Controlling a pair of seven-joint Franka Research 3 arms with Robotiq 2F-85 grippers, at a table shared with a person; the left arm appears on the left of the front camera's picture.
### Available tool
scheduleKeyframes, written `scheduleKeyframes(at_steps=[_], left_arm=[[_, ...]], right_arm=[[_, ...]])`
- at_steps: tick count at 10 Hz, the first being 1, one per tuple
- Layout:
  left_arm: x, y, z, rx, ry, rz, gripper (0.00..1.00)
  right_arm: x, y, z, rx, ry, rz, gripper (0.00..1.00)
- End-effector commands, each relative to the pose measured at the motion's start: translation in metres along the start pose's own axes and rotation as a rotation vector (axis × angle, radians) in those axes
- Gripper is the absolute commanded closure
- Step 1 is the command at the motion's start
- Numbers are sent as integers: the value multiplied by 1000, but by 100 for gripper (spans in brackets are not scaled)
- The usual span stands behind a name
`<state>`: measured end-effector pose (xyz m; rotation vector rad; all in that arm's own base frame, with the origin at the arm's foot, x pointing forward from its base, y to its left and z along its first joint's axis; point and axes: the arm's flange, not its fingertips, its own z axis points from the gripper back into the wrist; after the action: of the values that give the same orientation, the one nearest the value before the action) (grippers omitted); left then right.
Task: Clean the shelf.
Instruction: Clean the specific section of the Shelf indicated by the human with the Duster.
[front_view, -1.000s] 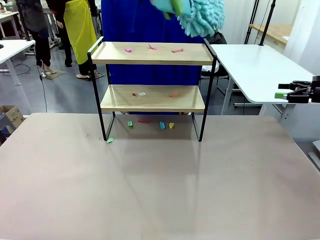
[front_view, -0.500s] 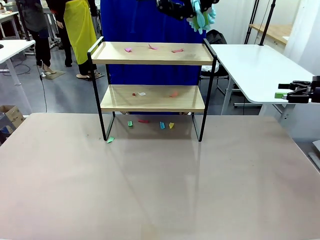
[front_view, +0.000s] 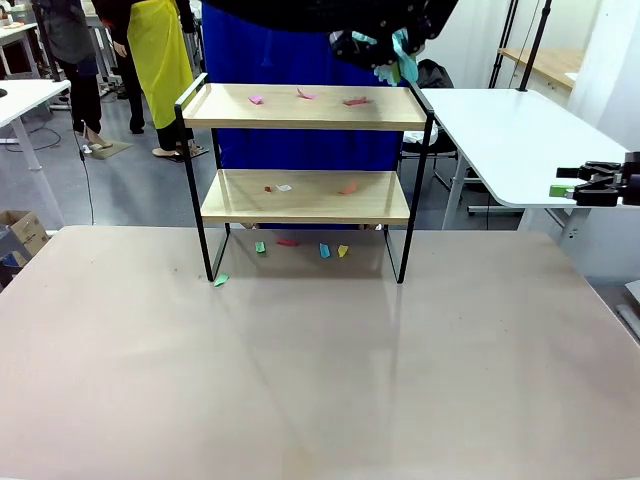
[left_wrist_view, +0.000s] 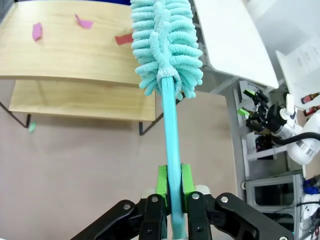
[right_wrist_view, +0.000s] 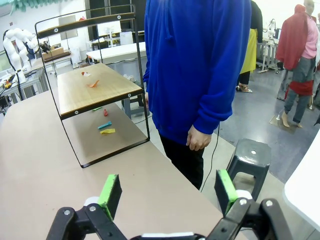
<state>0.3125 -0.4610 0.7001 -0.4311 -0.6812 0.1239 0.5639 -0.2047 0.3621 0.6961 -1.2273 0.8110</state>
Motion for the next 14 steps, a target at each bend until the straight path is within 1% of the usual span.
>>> scheduleKeyframes(at_steps=[1,2,5,6,7,8,9,10,12,14], left_arm=[[-3,-10,-7,-28,9,8,87],[-10,-8,-14,-30,26,9,87],[-22,0,-39,21,75,-12,87],[-22,2,-42,16,109,-36,87],[-16,0,-39,31,193,-81,87],[-22,0,-44,11,110,-24,87],[-22,0,-44,11,110,-24,87],[-22,0,-49,21,137,-41,87],[0,17,-42,107,133,-81,87],[20,44,-34,177,180,-116,87]], right_arm=[[3,0,-1,2,-3,5,0],[3,0,-1,2,-3,5,0],[3,0,-1,2,-3,5,0],[3,0,-1,2,-3,5,0],[3,0,-1,2,-3,5,0],[3,0,-1,2,-3,5,0],[3,0,-1,2,-3,5,0],[3,0,-1,2,-3,5,0],[3,0,-1,2,-3,5,0],[3,0,-1,2,-3,5,0]])
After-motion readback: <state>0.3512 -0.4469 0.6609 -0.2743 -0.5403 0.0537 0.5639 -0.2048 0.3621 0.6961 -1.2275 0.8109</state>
